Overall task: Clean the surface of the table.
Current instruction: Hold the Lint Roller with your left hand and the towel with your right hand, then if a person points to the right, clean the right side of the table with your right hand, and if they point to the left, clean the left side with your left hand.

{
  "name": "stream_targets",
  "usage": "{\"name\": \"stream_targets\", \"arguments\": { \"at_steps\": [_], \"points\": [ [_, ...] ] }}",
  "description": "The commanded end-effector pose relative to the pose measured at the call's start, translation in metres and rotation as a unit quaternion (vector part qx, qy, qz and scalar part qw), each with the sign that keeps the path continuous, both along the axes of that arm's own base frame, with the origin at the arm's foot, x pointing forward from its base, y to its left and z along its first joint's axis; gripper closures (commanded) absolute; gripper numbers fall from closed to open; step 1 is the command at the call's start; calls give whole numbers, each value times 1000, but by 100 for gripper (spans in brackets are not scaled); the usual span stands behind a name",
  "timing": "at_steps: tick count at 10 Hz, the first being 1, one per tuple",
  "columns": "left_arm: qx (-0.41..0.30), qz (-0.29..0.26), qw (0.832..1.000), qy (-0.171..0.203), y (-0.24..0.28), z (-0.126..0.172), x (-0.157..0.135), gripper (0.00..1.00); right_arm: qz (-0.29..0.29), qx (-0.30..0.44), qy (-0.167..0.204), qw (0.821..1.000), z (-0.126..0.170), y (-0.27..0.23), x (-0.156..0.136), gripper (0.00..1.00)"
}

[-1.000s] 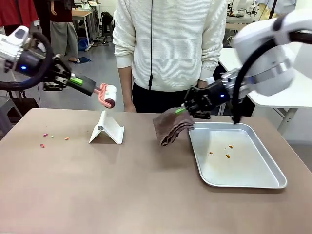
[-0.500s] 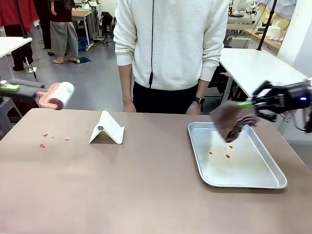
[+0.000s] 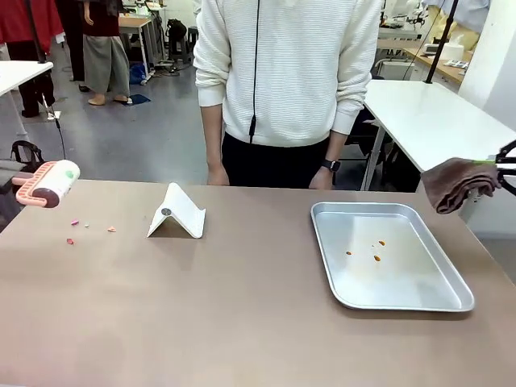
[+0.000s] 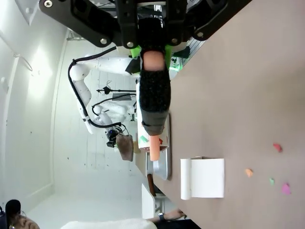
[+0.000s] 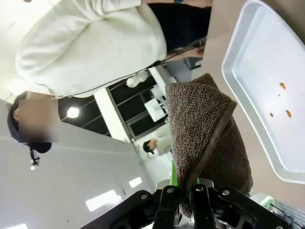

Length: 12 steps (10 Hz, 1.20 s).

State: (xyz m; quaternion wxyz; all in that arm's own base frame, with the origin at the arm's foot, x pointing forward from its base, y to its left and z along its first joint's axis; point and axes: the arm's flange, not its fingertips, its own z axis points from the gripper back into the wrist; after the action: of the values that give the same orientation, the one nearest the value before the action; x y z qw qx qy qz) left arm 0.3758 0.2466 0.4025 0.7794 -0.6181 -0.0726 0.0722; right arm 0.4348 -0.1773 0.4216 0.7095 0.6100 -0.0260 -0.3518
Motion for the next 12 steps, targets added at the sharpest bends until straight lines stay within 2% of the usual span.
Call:
{"name": "stream_targets", "arguments": {
  "at_steps": [1, 2, 3, 12],
  "points": [
    [-17, 24, 1000, 7, -3, -2, -8, 87, 17, 30, -13, 999, -5, 6, 10, 100],
    [-2, 23, 999, 27, -10, -5, 0, 87, 22, 9, -8, 1000, -8, 15, 13, 100],
    [-1, 9, 1000, 4, 3, -3, -4, 87, 3, 12, 1, 1000, -4, -1, 4, 100],
    [-1, 9, 1000, 4, 3, -3, -4, 87, 3, 12, 1, 1000, -4, -1, 4, 100]
  ]
}}
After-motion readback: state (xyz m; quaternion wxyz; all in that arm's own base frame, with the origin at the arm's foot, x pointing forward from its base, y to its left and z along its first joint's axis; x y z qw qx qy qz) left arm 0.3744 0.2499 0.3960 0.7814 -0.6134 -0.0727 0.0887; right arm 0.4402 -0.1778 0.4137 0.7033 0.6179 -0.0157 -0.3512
